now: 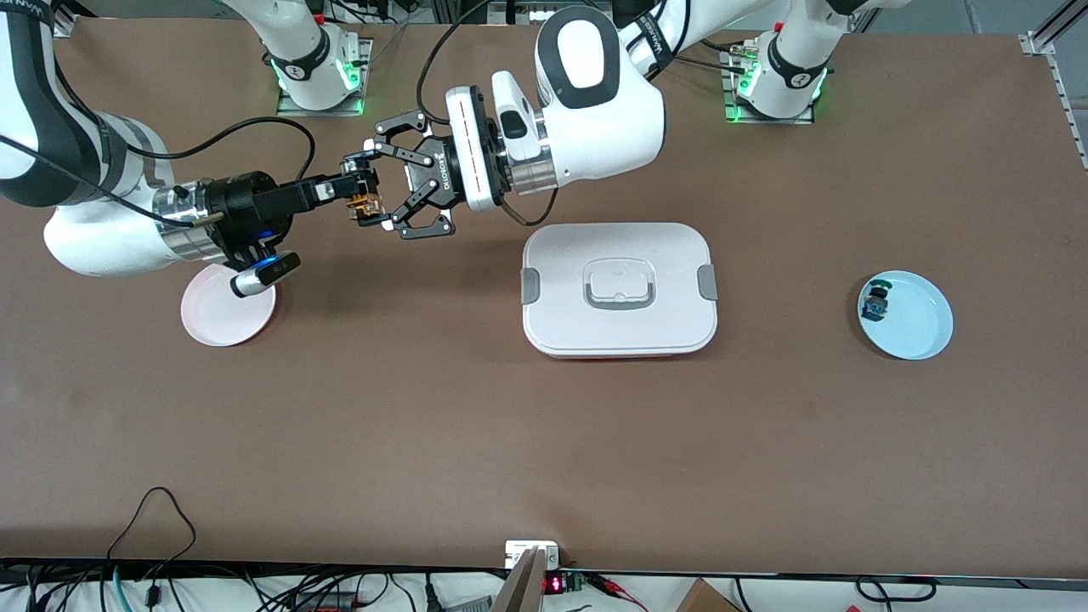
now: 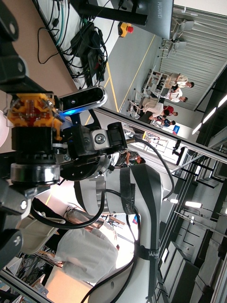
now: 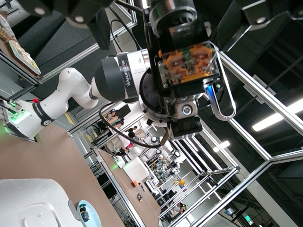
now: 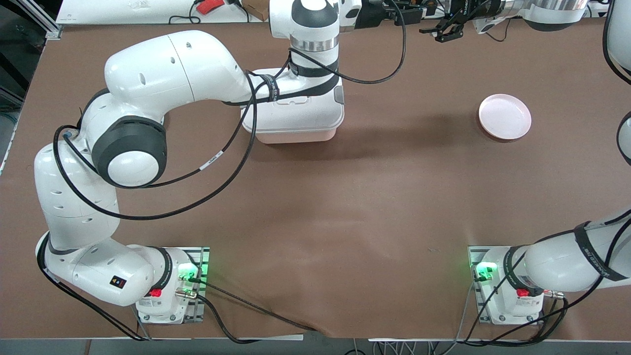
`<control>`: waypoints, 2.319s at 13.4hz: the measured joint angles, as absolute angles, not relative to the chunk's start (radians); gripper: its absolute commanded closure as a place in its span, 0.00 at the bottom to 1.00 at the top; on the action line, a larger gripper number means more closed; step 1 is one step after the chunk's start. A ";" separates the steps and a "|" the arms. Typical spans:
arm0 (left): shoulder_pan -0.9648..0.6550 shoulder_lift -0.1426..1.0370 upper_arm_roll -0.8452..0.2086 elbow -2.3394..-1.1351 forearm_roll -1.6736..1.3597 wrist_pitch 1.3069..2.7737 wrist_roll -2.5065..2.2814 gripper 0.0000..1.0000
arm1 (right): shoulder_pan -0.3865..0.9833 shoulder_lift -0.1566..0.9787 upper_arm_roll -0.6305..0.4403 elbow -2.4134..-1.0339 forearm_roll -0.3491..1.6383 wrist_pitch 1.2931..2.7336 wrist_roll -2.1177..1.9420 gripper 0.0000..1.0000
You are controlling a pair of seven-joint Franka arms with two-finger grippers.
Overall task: Transfer orange switch to right arm and place
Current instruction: 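Grasp the orange switch with the right gripper from the left gripper, then open the left gripper and withdraw it while the right gripper holds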
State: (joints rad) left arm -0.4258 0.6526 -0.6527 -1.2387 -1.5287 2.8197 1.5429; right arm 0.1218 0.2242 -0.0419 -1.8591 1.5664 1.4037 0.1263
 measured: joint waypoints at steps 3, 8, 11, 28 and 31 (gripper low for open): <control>-0.426 0.653 -0.652 -1.238 -1.529 2.820 1.543 0.98 | 0.121 0.225 -0.043 -1.859 1.578 1.404 0.118 0.00; -0.426 0.653 -0.652 -1.238 -1.529 2.820 1.543 0.98 | 0.120 0.256 -0.045 -1.859 1.644 1.404 0.107 0.00; -0.426 0.653 -0.652 -1.238 -1.529 2.820 1.543 0.98 | 0.121 0.257 -0.044 -1.859 1.644 1.403 0.106 0.34; -0.418 0.655 -0.649 -1.222 -1.529 2.821 1.490 0.00 | 0.120 0.258 -0.045 -1.858 1.652 1.394 -0.046 1.00; -0.346 0.638 -0.656 -1.212 -1.532 2.780 1.476 0.00 | 0.120 0.258 -0.045 -1.858 1.654 1.397 -0.049 1.00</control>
